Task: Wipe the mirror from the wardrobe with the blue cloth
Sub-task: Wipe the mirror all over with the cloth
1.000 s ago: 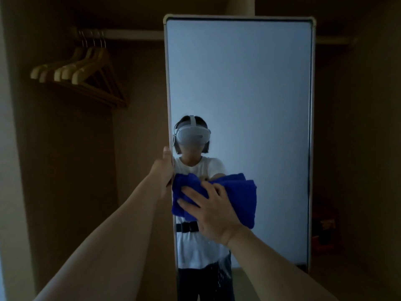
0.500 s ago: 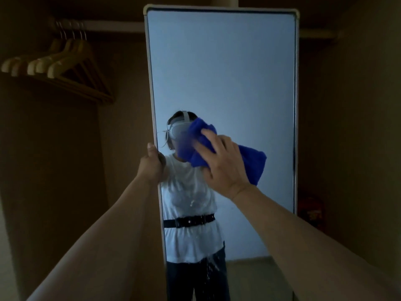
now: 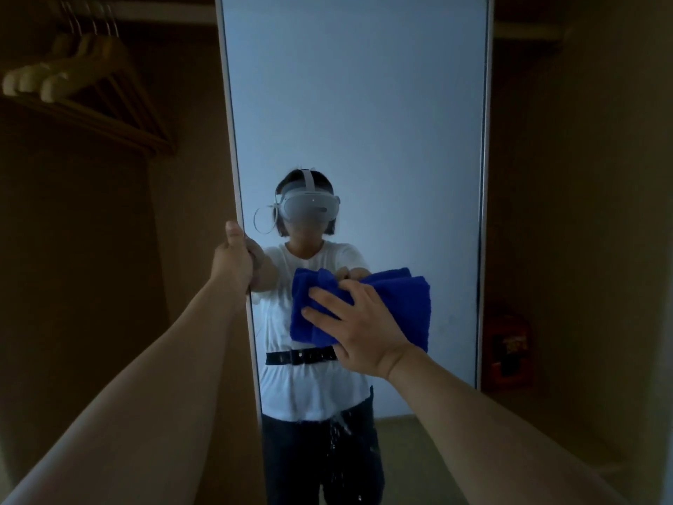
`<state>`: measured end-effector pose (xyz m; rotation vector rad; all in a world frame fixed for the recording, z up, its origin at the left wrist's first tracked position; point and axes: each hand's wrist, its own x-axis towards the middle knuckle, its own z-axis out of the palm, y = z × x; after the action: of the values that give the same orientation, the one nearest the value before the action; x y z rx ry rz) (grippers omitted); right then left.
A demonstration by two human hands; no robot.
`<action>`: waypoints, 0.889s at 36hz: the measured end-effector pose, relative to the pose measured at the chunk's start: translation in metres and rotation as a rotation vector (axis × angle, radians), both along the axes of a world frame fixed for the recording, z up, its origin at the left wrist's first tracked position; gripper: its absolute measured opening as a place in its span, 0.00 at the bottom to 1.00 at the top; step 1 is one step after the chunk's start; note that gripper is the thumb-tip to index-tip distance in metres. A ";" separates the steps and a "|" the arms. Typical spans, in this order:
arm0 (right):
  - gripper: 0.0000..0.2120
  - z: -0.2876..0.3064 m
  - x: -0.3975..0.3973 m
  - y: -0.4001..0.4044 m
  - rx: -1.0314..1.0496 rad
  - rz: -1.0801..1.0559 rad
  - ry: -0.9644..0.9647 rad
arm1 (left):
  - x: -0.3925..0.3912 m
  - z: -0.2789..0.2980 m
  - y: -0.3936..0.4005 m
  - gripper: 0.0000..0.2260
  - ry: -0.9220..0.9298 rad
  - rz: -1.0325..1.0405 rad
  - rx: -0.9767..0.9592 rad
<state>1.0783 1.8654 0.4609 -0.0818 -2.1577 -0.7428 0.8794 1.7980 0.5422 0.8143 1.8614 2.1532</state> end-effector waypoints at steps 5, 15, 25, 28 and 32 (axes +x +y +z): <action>0.26 0.025 0.010 0.001 -0.034 -0.011 0.083 | 0.002 0.000 -0.001 0.26 0.001 0.029 -0.005; 0.31 0.048 0.035 0.033 -0.171 -0.059 0.304 | 0.001 -0.002 0.000 0.28 0.060 0.071 -0.002; 0.28 -0.023 0.035 0.031 -0.117 -0.085 0.104 | 0.007 0.000 0.002 0.26 -0.016 0.110 0.003; 0.28 -0.003 0.041 0.032 -0.141 -0.070 0.157 | 0.003 0.000 0.002 0.27 -0.010 0.113 -0.018; 0.23 0.041 0.056 0.038 -0.253 -0.082 0.465 | 0.000 -0.004 0.002 0.29 -0.007 0.061 0.019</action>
<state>1.1343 1.9029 0.5022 -0.4350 -1.7948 -0.4379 0.8794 1.8002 0.5386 0.7625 1.8884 2.2103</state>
